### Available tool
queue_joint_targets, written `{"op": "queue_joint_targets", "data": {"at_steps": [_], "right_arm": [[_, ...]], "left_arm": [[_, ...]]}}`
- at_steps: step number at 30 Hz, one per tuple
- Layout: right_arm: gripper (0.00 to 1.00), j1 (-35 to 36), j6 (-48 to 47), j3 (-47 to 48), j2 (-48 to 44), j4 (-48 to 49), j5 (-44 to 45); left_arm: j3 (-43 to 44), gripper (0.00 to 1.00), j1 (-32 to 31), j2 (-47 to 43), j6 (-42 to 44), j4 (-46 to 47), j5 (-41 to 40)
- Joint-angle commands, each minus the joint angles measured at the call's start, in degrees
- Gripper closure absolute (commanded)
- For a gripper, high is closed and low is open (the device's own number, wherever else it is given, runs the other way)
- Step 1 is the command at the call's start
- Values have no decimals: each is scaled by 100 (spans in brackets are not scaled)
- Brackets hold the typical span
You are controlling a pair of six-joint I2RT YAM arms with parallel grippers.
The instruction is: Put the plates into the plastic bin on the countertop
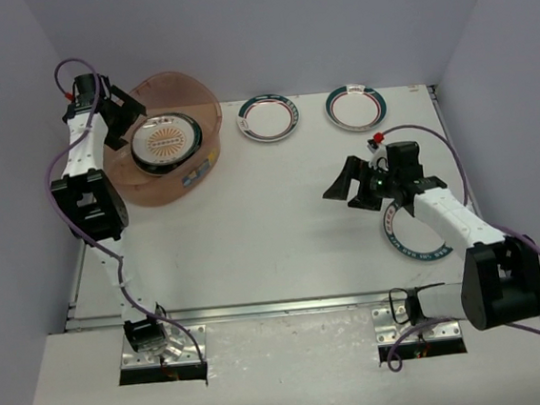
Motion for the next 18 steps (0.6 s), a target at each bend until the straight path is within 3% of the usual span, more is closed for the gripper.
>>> {"op": "queue_joint_targets", "data": {"at_steps": [1,7,10,12,18], "right_arm": [[1,-28,786,399,495,788,-202],[1,74,1734,697,1561,1973,-324],[1,262,1807,1228,2128,2236,-48],[1,521,1855,1789,3000,2212,504],[2,663,2685,2856,4437,2436,1551]], "left_arm": [[258,0,11,-881,267,186,357],[-659,0,6,-2048,369,356,880],[-1941,0,-3,-2915,362,596,1141],[-3278,0,-119,-4473,316,1541,1425],[-6126,0,-836,-7365,162,2672,1501]]}}
